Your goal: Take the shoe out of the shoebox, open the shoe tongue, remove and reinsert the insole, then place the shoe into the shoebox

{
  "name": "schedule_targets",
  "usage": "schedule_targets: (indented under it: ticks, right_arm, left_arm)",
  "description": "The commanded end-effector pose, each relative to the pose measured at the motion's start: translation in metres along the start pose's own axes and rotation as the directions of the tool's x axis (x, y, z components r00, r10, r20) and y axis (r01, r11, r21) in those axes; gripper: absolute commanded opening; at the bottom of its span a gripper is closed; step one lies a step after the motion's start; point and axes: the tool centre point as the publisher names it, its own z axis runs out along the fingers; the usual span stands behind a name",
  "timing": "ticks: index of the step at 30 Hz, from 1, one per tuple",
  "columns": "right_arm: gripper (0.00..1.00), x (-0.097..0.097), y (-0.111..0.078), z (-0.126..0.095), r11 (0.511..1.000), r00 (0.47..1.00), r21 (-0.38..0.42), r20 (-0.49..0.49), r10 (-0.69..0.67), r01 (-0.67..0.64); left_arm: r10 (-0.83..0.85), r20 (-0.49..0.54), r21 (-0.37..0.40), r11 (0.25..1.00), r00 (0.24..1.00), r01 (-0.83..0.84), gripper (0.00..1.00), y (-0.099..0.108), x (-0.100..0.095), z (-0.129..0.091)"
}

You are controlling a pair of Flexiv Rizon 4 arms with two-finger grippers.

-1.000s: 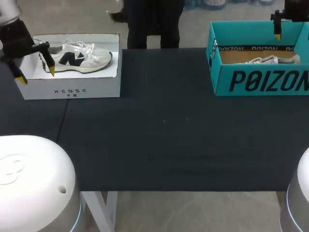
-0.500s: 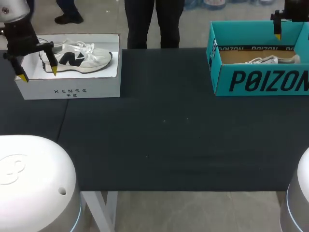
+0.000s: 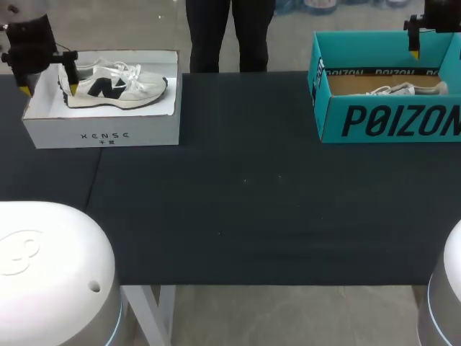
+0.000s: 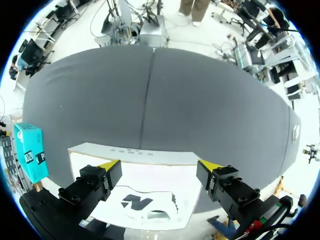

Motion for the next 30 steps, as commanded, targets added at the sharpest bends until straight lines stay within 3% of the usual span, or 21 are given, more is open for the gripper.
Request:
schedule_targets:
  ticks: [1, 6, 12, 16, 24, 30]
  right_arm:
    - [1.00, 0.000, -0.001, 0.000, 1.000, 1.000, -0.002, 0.000, 0.001, -0.001]
    - [1.00, 0.000, -0.001, 0.000, 1.000, 1.000, -0.002, 0.000, 0.001, -0.001]
    - [1.00, 0.000, -0.001, 0.000, 1.000, 1.000, -0.002, 0.000, 0.001, -0.001]
    - [1.00, 0.000, -0.001, 0.000, 1.000, 1.000, -0.002, 0.000, 0.001, -0.001]
    - [1.00, 0.000, -0.001, 0.000, 1.000, 1.000, -0.002, 0.000, 0.001, -0.001]
    - [1.00, 0.000, -0.001, 0.000, 1.000, 1.000, -0.002, 0.000, 0.001, -0.001]
  left_arm:
    - [0.020, 0.014, 0.005, 1.000, 1.000, -0.020, 1.00, 0.043, 0.023, 0.014]
    - [0.044, 0.018, -0.010, 0.999, 0.999, -0.044, 1.00, 0.092, 0.053, 0.030]
    - [0.050, 0.010, -0.013, 0.999, 0.999, -0.050, 1.00, 0.135, 0.075, 0.043]
    - [0.074, 0.007, -0.011, 0.997, 0.997, -0.074, 1.00, 0.160, 0.077, 0.052]
    - [0.111, 0.025, -0.009, 0.994, 0.994, -0.111, 1.00, 0.209, 0.060, 0.061]
    - [0.112, 0.041, -0.006, 0.994, 0.993, -0.112, 1.00, 0.233, 0.052, 0.071]
